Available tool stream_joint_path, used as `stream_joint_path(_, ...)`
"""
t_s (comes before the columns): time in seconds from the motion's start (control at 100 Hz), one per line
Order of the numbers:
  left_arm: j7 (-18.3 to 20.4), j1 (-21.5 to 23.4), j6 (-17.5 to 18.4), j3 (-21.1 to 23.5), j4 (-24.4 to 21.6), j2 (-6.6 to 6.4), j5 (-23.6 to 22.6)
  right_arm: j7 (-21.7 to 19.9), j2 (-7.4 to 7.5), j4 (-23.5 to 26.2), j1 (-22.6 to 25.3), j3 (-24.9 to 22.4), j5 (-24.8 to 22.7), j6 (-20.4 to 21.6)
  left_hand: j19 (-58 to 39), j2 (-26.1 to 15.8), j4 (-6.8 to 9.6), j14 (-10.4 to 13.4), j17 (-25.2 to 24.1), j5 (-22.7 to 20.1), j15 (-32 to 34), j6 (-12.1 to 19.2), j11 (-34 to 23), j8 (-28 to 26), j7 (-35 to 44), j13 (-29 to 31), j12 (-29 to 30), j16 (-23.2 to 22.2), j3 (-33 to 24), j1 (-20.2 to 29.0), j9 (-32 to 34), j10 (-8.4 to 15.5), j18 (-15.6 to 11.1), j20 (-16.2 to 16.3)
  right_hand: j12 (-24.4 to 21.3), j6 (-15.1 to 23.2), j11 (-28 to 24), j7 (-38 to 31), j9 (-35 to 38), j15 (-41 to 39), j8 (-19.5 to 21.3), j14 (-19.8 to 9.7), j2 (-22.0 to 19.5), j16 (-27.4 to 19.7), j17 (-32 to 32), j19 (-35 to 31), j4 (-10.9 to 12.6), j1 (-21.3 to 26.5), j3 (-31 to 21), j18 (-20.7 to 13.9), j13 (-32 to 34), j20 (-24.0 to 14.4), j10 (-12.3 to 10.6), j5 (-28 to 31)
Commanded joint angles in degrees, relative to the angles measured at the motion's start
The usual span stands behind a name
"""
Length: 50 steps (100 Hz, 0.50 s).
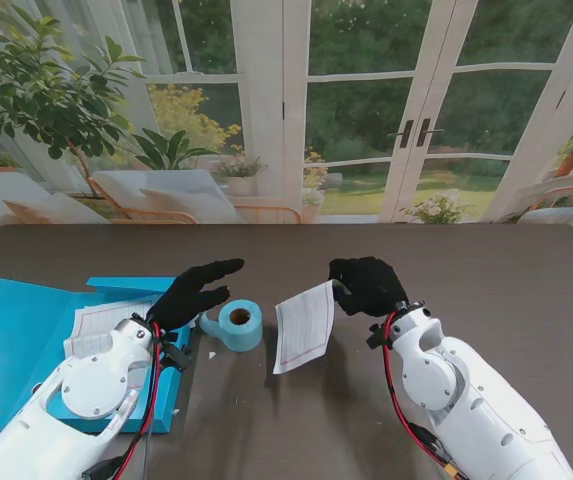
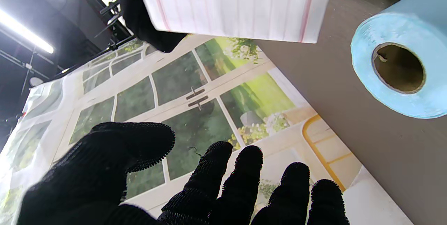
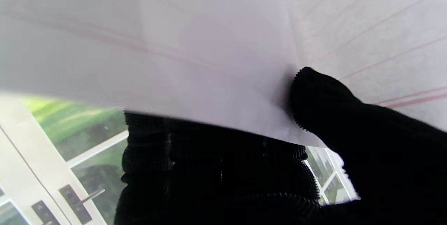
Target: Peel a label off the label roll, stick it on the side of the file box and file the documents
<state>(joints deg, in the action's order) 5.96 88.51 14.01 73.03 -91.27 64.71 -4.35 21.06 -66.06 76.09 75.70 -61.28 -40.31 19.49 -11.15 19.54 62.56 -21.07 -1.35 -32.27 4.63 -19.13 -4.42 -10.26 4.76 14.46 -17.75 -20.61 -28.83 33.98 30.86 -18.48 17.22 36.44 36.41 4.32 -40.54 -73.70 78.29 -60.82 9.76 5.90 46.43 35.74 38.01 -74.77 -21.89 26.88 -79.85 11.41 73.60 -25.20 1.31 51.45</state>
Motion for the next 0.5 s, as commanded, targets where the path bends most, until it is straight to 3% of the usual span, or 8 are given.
stream_joint_path(0.0,1.4,-0.8,0.1,-0.3,0.8,-0.28,-0.9,-0.6,-0.39,2.2,-0.4,-0.6,0.2,0.6,1.3,2.2,-0.56,0.9,-0.8,1.3,-0.6,0.8,0.6,0.7,-1.2,-0.9,0.3,0.0,1.2,-1.8,-1.5,1.5,-1.1,0.9,0.9,0.3,-1.3,-2.1,3.0,-1.2,1.1,-0.4,0.7,0.6,16.0,-1.8,-0.6,1.8,-5.2,-1.6,1.5,-0.9,2.0,-1.1)
stream_joint_path(0.24,4.0,-3.8,-0.2,-2.0,4.7,-0.41,1.2,-1.7,-0.72,7.2,0.0,-2.6,2.5,1.2,0.7,3.3,-3.79,1.2,-0.2,2.6,-0.3,0.4,0.5,1.1,-1.2,-0.5,-0.1,-0.5,4.1,-6.4,-1.7,2.0,-1.2,1.5,1.0,0.2,-1.4,-2.0,2.9,-1.3,1.3,-0.2,0.6,0.7,15.9,-1.8,-0.5,2.1,-5.1,-1.2,1.5,-1.2,2.1,-1.1)
stream_joint_path(0.26,4.2,-4.0,-0.1,-2.2,5.0,-0.41,1.4,-1.7,-0.77,7.7,0.1,-2.7,2.8,1.2,0.6,3.3,-6.14,1.3,-0.2,2.8,-0.3,0.5,0.5,1.4,-1.0,-0.4,-0.5,-1.0,3.1,-7.8,-1.8,2.2,-1.2,2.0,1.0,0.1,-1.4,-2.0,2.9,-1.3,1.3,-0.2,0.6,0.7,15.9,-1.8,-0.5,2.2,-5.1,-1.2,1.5,-1.2,2.1,-1.1)
stream_joint_path(0.28,4.4,-4.2,-0.1,-2.4,5.3,-0.42,1.7,-1.8,-0.83,8.0,0.1,-2.8,3.1,1.2,0.5,3.3,-6.84,1.4,-0.2,2.9,-0.4,0.4,0.5,1.5,-0.9,-0.5,-0.5,-1.1,3.0,-8.5,-1.9,2.3,-1.3,2.2,1.0,0.1,-1.4,-2.0,2.9,-1.3,1.4,0.1,0.6,0.7,15.9,-1.8,-0.5,2.2,-5.1,-1.2,1.5,-1.2,2.1,-1.1)
stream_joint_path(0.49,8.2,-5.9,-0.6,-4.3,7.7,-0.58,6.0,-0.9,-1.45,10.5,0.1,-2.9,4.8,0.9,0.5,1.9,-9.87,1.6,-0.3,3.4,-0.3,0.3,0.4,1.6,-0.9,-0.7,-0.8,-1.1,4.9,-13.7,-2.2,2.4,-1.7,2.5,1.1,-0.3,-1.4,-1.9,2.8,-1.3,1.6,0.2,0.4,0.7,15.9,-1.7,-0.4,2.4,-4.8,-1.2,1.5,-1.5,2.3,-1.2)
